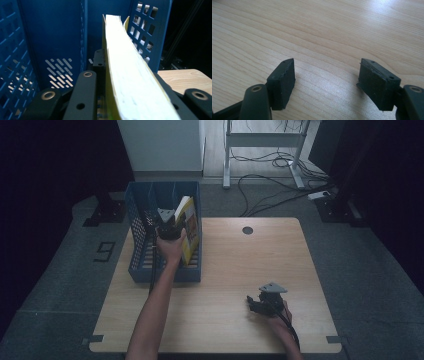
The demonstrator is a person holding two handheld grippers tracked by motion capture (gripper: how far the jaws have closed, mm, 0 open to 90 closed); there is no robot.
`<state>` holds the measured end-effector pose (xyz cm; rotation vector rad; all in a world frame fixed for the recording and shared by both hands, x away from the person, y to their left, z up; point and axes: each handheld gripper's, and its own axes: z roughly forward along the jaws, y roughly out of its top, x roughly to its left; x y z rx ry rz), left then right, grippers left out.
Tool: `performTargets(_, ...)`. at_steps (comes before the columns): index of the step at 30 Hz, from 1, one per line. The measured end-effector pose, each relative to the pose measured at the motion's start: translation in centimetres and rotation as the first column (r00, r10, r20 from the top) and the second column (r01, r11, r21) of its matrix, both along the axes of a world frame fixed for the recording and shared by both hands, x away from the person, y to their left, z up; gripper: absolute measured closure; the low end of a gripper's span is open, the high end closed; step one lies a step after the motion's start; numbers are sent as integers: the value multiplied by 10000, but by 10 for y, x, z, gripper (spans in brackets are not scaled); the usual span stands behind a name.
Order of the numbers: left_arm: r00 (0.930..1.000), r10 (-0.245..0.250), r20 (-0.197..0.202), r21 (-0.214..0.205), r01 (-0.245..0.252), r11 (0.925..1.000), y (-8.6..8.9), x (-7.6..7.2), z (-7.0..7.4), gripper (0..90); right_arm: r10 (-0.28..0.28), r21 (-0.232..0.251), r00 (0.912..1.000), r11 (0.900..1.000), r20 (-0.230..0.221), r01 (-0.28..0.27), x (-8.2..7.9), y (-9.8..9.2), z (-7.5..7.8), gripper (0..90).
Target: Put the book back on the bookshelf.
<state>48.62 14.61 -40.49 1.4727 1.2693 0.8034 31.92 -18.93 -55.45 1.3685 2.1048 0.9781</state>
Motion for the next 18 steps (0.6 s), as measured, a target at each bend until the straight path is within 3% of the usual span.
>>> performTargets(9,9999,-17,-103,146,18,9999,-6,5,-2,752,6,4,10000,10000,-1,-6,0,0,0,283)
performTargets(18,9999,102,-77,-30,-102,9999,-3,9,0,752,6,5,10000,10000,0,-6,0,0,0,283)
